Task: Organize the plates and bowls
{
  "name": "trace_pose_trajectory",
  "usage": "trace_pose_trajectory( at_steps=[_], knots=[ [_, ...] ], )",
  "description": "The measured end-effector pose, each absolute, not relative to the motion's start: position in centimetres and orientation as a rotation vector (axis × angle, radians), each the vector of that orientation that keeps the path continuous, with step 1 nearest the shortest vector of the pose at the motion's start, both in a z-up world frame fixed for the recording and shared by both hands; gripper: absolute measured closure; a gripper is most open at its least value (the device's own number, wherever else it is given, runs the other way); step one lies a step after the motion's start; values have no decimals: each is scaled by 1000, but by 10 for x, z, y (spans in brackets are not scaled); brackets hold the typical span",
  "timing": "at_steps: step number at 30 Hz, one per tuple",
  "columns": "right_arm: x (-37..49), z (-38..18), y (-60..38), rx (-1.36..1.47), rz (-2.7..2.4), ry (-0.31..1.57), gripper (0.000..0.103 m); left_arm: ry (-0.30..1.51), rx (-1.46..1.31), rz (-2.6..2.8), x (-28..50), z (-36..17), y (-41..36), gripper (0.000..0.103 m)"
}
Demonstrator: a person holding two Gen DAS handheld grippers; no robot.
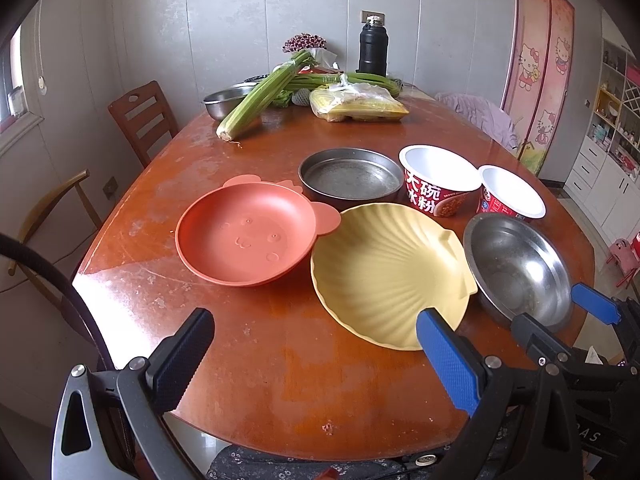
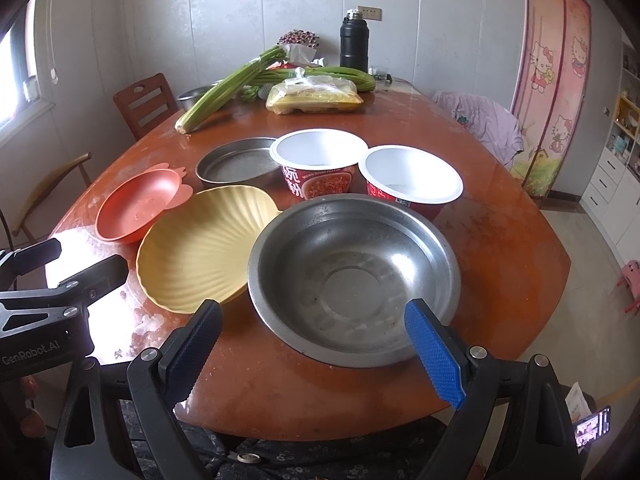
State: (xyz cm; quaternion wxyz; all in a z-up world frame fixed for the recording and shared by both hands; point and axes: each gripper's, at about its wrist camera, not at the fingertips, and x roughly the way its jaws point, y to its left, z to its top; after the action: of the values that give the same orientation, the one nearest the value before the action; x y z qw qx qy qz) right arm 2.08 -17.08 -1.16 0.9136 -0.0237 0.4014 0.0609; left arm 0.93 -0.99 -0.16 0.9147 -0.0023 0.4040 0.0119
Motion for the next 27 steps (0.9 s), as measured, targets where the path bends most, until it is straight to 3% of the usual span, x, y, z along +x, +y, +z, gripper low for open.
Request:
trace_pose_trajectory(
  at_steps=[27],
  knots=[
    [29, 3, -161, -73, 153, 803, 10, 827, -47, 57, 16, 3, 18, 1]
  ],
)
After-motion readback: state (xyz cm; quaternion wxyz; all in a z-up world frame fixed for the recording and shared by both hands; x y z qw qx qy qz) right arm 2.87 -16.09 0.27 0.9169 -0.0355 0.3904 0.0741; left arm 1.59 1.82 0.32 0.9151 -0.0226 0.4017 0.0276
